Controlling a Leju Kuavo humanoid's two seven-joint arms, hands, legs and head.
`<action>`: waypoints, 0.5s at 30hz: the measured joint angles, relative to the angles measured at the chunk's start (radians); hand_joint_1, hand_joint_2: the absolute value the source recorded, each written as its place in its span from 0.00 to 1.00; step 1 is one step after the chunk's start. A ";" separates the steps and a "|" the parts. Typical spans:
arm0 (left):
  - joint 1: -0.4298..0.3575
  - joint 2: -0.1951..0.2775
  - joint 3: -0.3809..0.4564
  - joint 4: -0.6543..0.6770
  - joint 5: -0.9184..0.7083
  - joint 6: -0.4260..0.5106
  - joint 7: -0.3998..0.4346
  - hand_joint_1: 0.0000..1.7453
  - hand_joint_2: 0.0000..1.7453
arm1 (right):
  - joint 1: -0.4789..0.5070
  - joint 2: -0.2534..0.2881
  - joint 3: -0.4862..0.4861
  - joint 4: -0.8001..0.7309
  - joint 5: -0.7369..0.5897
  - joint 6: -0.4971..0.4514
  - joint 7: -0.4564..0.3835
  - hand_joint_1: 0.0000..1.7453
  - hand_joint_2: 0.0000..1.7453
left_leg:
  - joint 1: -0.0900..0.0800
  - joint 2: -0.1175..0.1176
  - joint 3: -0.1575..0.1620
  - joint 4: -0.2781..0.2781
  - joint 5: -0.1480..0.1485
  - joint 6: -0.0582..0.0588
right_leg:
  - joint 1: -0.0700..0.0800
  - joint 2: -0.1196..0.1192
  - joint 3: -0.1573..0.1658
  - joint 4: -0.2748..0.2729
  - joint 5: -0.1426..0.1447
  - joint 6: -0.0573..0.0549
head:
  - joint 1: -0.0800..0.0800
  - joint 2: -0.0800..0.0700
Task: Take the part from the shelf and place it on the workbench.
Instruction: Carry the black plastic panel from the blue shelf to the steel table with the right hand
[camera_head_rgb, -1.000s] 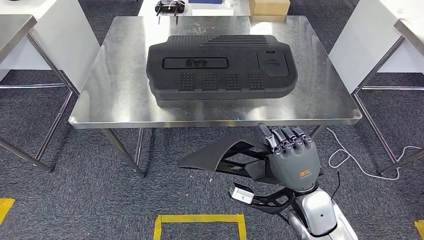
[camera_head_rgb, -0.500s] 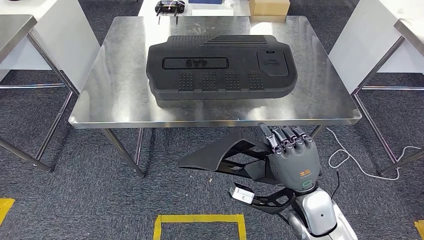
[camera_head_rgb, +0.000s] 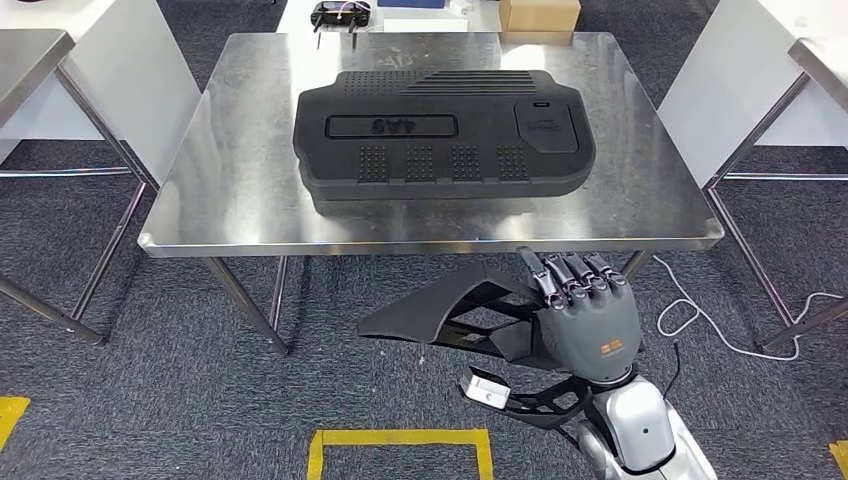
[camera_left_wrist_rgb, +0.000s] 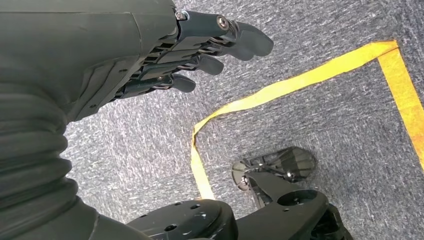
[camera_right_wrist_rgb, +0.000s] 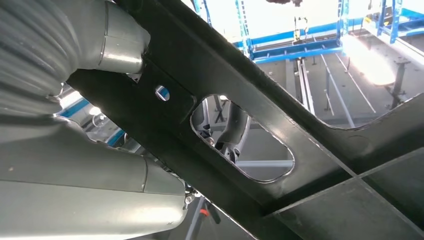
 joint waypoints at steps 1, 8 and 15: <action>0.000 0.000 0.000 0.000 0.000 0.001 0.001 0.00 1.00 | 0.000 0.000 0.000 0.000 0.000 -0.001 0.000 1.00 1.00 | 0.005 0.001 0.005 -0.009 0.004 0.003 | 0.001 0.000 -0.006 0.013 -0.008 0.000 | 0.002 0.000; 0.000 -0.002 0.006 0.000 -0.002 0.006 0.006 0.00 1.00 | 0.012 -0.002 0.000 0.003 -0.004 -0.004 0.000 1.00 1.00 | 0.026 0.003 0.011 -0.021 0.009 -0.001 | -0.018 0.001 -0.122 0.234 -0.084 0.025 | 0.009 0.000; 0.000 0.000 0.009 -0.001 -0.004 0.012 0.010 0.00 1.00 | 0.016 -0.002 0.001 0.006 -0.006 -0.005 0.000 1.00 1.00 | 0.032 -0.002 0.013 -0.011 -0.003 -0.055 | -0.020 0.007 -0.003 0.006 0.001 0.002 | 0.009 0.000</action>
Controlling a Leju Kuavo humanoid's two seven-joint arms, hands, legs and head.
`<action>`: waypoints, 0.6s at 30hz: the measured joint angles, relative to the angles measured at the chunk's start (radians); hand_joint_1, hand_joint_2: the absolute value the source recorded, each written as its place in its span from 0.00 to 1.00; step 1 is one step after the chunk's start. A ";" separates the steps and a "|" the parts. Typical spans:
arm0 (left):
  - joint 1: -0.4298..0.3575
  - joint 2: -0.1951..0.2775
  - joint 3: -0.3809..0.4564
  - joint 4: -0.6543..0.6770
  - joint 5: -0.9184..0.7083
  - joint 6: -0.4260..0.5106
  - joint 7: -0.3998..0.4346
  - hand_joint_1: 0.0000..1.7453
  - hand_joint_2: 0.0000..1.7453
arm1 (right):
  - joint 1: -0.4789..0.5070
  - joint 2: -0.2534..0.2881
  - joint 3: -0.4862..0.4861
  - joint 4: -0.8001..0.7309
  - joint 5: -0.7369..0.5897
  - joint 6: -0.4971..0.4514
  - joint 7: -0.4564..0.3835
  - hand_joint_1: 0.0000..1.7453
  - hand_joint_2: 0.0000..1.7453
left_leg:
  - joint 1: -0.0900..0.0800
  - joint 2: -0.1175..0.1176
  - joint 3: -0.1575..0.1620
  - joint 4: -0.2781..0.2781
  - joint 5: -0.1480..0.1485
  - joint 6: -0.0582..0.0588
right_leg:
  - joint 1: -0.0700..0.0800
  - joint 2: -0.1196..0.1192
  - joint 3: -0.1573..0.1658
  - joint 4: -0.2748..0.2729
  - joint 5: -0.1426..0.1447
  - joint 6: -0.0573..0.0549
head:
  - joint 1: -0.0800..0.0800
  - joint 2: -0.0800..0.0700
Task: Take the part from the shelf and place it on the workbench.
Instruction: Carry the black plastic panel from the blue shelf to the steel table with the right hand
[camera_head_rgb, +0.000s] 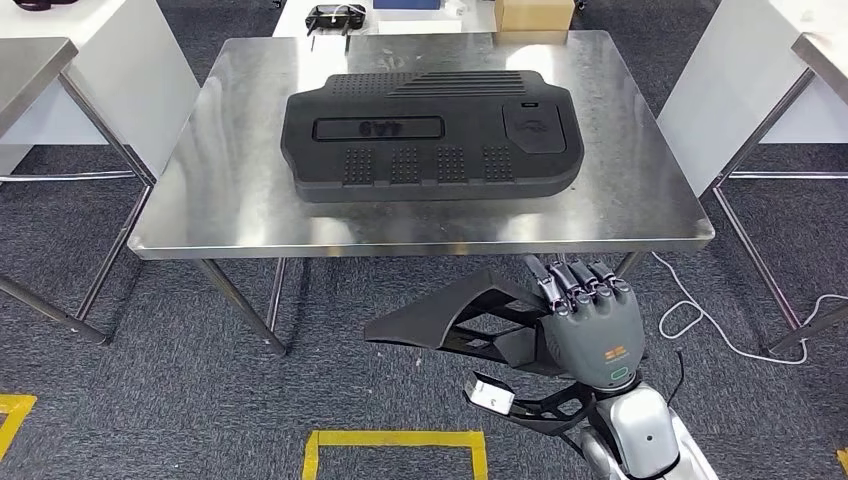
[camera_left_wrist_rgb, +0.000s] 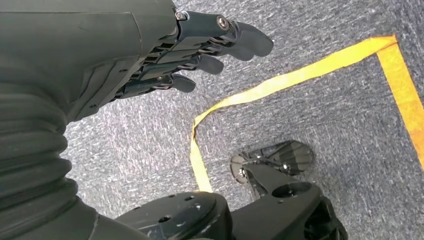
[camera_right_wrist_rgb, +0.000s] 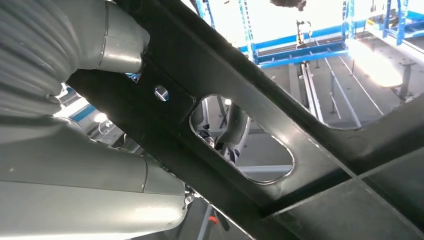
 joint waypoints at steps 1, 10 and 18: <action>0.000 0.000 0.000 0.000 -0.001 0.001 0.000 0.00 1.00 | 0.000 0.000 0.000 0.000 0.000 0.000 0.000 1.00 1.00 | 0.003 0.005 -0.004 0.013 -0.009 -0.004 | 0.000 -0.001 0.002 0.000 -0.001 -0.008 | -0.001 0.000; 0.002 0.001 0.004 0.000 -0.005 0.002 0.010 0.00 1.00 | 0.003 0.003 0.001 0.003 0.000 0.000 -0.001 1.00 1.00 | 0.003 0.031 -0.086 0.143 -0.012 0.006 | 0.014 -0.007 0.041 -0.001 -0.030 -0.038 | -0.009 0.000; -0.001 0.000 0.004 0.000 -0.006 0.003 0.013 0.00 1.00 | 0.002 0.005 0.003 0.003 0.000 0.000 -0.001 1.00 1.00 | -0.011 0.027 -0.033 0.024 0.008 0.030 | 0.023 -0.011 0.055 -0.011 -0.050 -0.003 | -0.012 0.000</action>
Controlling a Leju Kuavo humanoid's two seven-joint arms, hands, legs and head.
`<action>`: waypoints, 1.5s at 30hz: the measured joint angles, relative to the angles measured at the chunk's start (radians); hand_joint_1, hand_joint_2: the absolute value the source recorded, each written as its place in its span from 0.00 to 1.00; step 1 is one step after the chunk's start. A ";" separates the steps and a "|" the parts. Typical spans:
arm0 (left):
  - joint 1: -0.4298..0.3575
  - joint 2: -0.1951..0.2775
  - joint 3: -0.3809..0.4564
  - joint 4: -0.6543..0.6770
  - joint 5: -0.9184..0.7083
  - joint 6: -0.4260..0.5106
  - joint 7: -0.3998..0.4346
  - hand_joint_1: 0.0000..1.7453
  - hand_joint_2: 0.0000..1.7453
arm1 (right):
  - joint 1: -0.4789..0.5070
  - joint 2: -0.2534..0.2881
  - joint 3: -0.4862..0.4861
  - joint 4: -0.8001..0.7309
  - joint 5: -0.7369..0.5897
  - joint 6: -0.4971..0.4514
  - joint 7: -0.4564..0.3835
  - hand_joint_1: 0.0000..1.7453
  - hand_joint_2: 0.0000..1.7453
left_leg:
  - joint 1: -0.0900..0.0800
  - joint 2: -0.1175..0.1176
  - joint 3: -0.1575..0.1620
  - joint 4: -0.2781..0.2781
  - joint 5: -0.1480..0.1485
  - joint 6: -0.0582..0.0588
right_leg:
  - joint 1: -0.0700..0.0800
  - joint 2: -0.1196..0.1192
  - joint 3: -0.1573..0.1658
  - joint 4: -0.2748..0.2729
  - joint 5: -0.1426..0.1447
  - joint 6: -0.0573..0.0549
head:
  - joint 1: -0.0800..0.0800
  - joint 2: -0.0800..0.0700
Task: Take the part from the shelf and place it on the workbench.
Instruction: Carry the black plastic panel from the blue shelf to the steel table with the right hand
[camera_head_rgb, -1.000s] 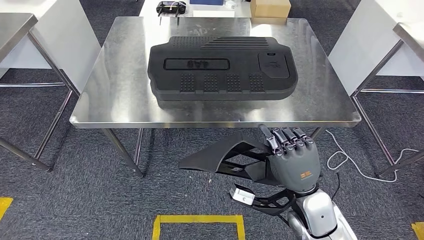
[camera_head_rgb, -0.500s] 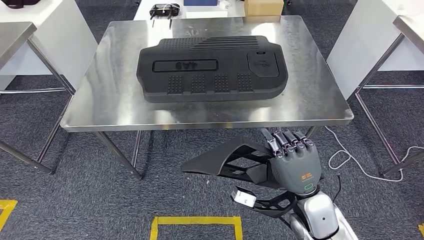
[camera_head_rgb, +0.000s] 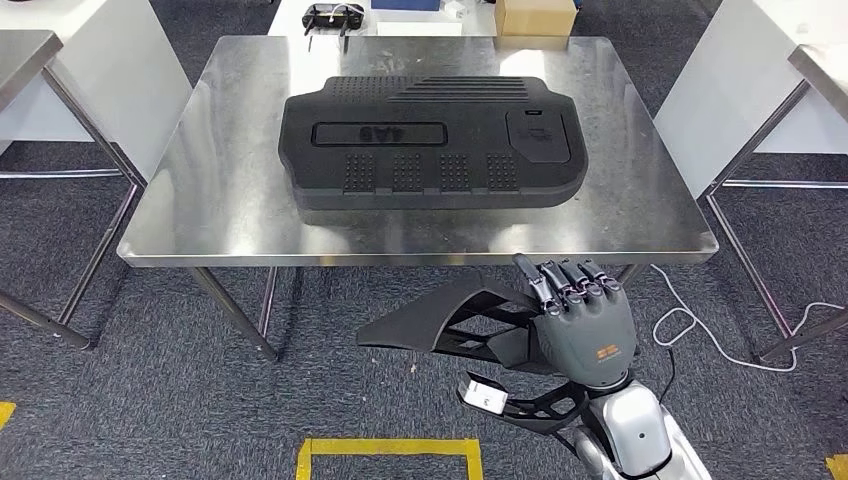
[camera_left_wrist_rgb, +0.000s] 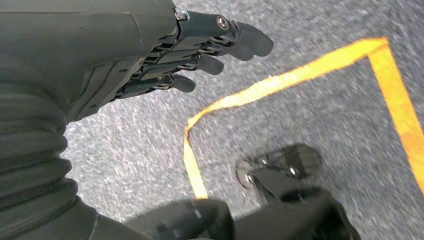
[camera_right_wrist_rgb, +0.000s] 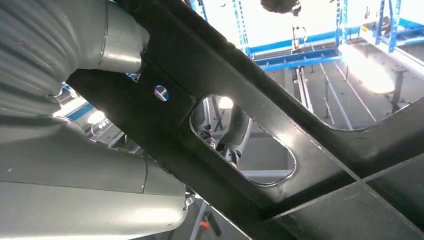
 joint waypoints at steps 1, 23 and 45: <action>0.000 0.000 0.000 0.000 0.000 0.000 0.000 0.00 1.00 | 0.000 0.000 0.000 0.000 0.000 0.000 0.000 1.00 1.00 | 0.000 0.000 0.000 0.000 0.000 0.000 | 0.000 0.000 0.000 0.000 0.000 0.000 | 0.000 0.000; 0.003 0.000 0.000 0.000 -0.021 -0.011 0.018 0.00 1.00 | -0.138 -0.050 -0.051 0.041 0.052 0.121 0.013 1.00 1.00 | 0.012 0.004 -0.070 0.157 -0.049 -0.038 | -0.017 0.008 -0.045 0.009 0.046 -0.035 | 0.001 0.000; -0.005 0.006 -0.001 -0.001 -0.052 -0.026 0.019 0.00 1.00 | -0.568 -0.121 0.199 0.192 0.068 0.261 0.264 1.00 1.00 | -0.009 -0.014 0.045 0.022 -0.079 -0.008 | 0.003 0.005 -0.125 0.015 0.097 -0.022 | 0.005 0.000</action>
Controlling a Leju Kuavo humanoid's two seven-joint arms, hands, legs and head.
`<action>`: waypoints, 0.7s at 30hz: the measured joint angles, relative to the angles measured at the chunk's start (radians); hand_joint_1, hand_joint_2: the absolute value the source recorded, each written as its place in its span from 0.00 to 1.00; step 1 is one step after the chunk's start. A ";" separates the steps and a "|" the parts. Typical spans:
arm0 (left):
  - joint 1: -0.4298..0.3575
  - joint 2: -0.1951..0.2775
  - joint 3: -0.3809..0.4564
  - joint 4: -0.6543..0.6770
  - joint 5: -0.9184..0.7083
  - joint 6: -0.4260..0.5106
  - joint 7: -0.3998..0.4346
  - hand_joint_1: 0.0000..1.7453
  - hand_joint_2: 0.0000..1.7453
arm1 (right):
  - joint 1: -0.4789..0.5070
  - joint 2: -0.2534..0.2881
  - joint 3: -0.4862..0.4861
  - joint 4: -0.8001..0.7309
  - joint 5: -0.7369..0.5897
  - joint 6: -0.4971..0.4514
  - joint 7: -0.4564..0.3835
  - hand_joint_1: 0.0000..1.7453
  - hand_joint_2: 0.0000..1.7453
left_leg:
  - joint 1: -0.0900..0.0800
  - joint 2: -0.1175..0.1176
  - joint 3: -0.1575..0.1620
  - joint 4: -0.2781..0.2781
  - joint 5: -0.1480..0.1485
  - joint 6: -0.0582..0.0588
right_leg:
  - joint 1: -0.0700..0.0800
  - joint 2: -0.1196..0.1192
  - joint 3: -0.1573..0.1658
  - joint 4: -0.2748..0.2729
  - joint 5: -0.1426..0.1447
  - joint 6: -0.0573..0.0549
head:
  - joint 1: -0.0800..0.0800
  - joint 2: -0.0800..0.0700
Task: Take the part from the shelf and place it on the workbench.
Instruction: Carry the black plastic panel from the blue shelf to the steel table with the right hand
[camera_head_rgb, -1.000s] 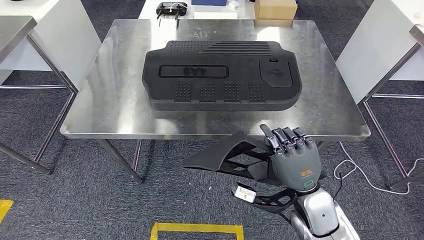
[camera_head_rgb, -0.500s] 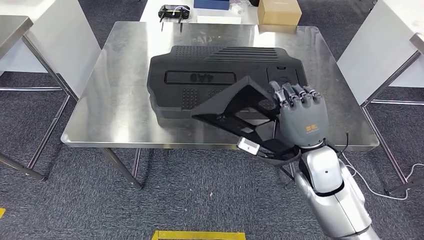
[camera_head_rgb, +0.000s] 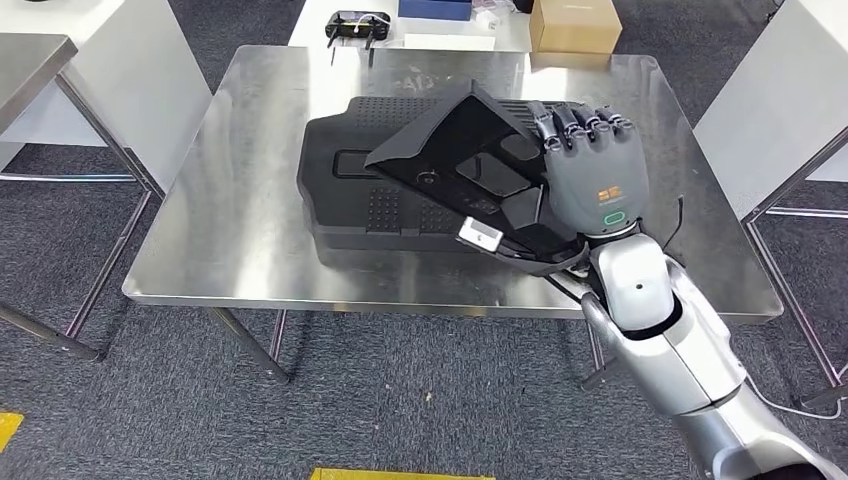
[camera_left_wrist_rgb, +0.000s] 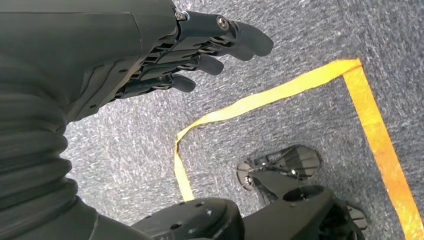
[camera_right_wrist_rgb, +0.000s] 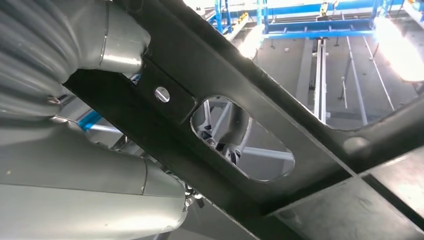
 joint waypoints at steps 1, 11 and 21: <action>-0.001 0.001 0.000 0.000 0.000 0.000 -0.001 0.00 1.00 | -0.008 0.000 0.003 0.002 0.000 0.003 -0.004 1.00 1.00 | 0.000 0.004 -0.012 0.030 -0.014 -0.005 | -0.006 -0.001 0.010 -0.004 -0.004 -0.007 | -0.002 0.000; 0.001 0.003 0.000 0.001 -0.004 -0.003 0.001 0.00 1.00 | -0.037 -0.002 0.046 0.029 0.000 0.015 -0.001 1.00 1.00 | 0.022 0.016 -0.083 0.020 0.091 -0.028 | -0.011 0.005 0.093 0.003 -0.077 0.003 | -0.011 0.000; 0.001 0.002 0.000 0.001 -0.011 -0.008 0.004 0.00 1.00 | -0.066 -0.006 0.090 0.066 0.000 0.026 0.021 1.00 1.00 | 0.014 0.003 -0.052 -0.003 0.055 0.026 | -0.004 0.004 -0.124 0.321 -0.160 0.020 | -0.004 0.000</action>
